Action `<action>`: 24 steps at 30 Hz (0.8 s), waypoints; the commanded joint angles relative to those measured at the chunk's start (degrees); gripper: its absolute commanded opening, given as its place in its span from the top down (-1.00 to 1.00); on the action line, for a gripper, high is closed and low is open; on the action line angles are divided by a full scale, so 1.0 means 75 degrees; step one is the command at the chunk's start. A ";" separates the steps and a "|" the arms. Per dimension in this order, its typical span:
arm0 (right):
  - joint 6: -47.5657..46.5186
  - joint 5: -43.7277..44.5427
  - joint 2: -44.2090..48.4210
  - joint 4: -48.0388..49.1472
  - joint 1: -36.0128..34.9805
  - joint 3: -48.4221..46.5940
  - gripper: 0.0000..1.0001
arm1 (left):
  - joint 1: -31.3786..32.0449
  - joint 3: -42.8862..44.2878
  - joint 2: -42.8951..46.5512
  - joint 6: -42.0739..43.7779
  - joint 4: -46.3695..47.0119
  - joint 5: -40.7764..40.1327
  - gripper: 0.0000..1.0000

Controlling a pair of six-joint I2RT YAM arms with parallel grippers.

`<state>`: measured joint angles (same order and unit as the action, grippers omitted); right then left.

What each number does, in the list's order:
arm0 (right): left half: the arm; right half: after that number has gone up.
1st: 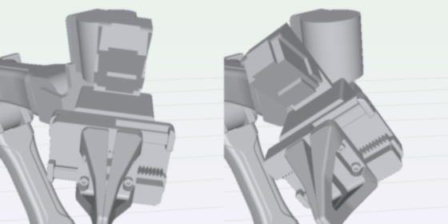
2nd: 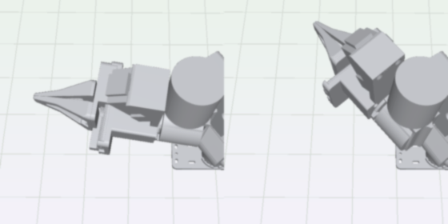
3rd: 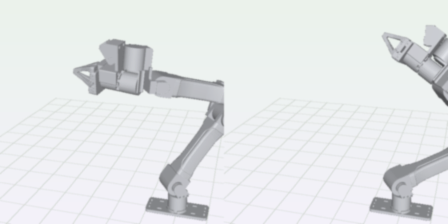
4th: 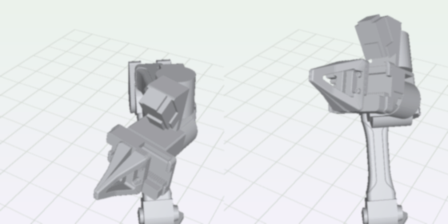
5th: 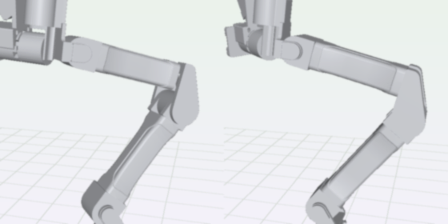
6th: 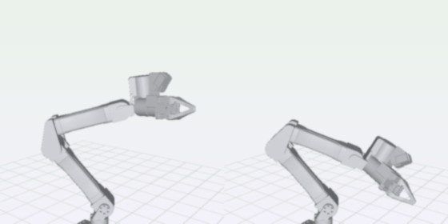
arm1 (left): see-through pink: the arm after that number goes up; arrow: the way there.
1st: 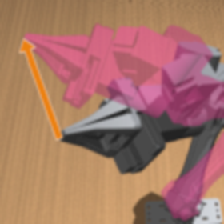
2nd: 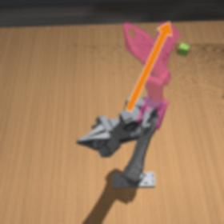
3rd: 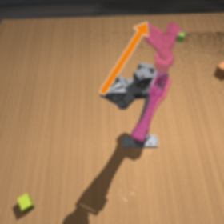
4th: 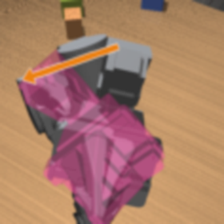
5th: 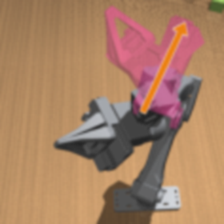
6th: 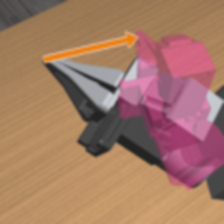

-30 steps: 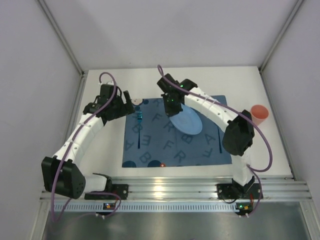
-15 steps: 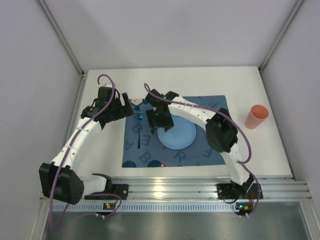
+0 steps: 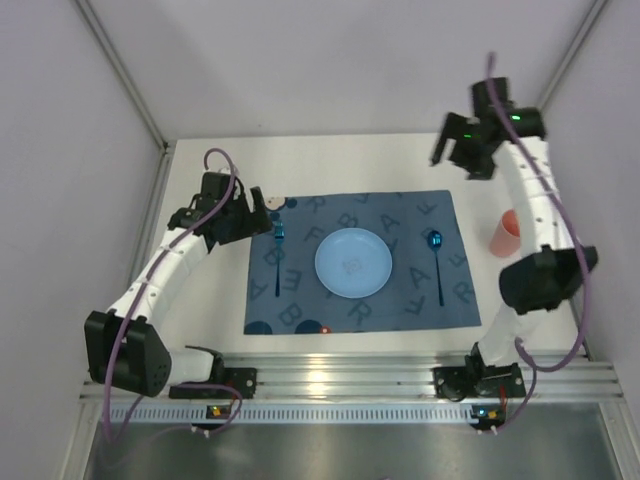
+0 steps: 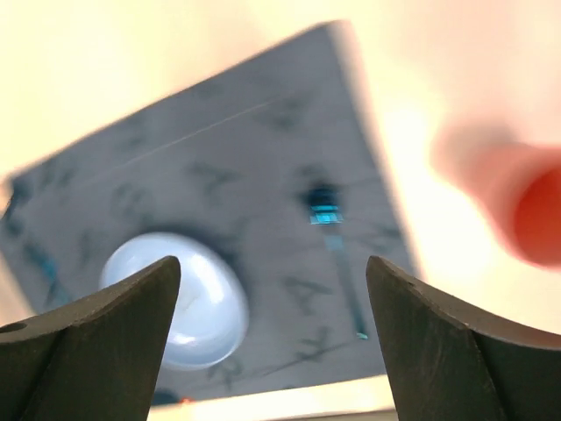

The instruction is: Set the dinner table for one person

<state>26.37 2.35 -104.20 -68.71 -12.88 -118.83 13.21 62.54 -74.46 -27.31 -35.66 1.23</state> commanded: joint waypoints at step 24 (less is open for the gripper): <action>-0.0809 0.0180 -0.0145 0.0429 0.3769 0.2272 -0.65 | -0.0039 -0.0148 0.0154 0.0009 0.0465 0.0351 -0.77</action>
<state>20.69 2.92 -103.79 -69.58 14.81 -102.72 13.19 61.65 -75.48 -27.73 -33.91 4.60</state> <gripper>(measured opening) 0.833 0.887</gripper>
